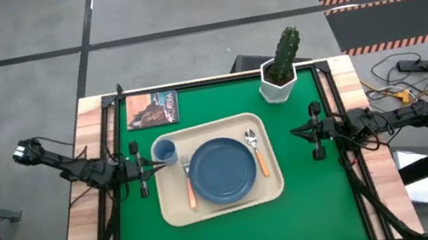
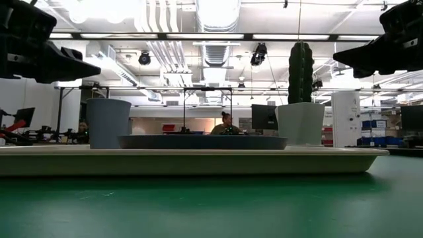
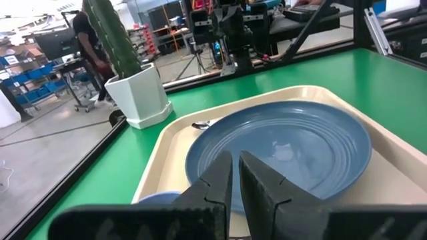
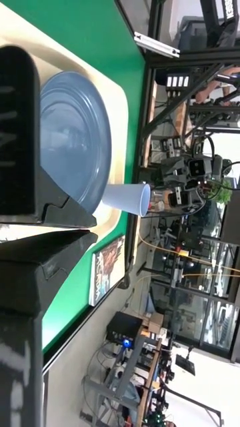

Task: Pick and place plate/cup/fork/spoon on tray
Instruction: Return to Home Position

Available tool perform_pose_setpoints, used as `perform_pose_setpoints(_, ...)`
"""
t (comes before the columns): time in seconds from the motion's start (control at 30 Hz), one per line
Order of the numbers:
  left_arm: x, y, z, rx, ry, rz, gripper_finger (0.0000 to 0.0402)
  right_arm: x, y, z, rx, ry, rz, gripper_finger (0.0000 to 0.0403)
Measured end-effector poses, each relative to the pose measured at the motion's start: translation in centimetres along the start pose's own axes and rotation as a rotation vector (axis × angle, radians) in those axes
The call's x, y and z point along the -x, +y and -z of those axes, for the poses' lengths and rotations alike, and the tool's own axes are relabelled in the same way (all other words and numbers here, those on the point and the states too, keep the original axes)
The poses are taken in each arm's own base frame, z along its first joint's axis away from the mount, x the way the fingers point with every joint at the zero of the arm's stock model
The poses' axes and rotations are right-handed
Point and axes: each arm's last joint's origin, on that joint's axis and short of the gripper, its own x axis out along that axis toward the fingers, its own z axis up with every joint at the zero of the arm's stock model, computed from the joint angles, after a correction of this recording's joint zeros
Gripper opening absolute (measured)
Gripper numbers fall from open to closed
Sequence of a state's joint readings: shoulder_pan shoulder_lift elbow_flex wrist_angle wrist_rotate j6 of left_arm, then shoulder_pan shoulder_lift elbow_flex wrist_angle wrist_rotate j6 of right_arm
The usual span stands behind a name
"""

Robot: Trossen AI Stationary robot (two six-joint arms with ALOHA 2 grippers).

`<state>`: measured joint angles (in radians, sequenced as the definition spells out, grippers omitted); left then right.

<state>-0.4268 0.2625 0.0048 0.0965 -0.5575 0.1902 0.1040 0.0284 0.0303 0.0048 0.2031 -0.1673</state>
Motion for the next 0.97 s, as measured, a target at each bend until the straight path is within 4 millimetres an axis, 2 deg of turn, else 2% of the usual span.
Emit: perform_pose_setpoints(0.97, -0.39, -0.36, 0.58, -0.042, 0.065, 0.013, 0.0011, 0.0, 0.0, 0.0, 0.0, 0.0, 0.0, 0.0009)
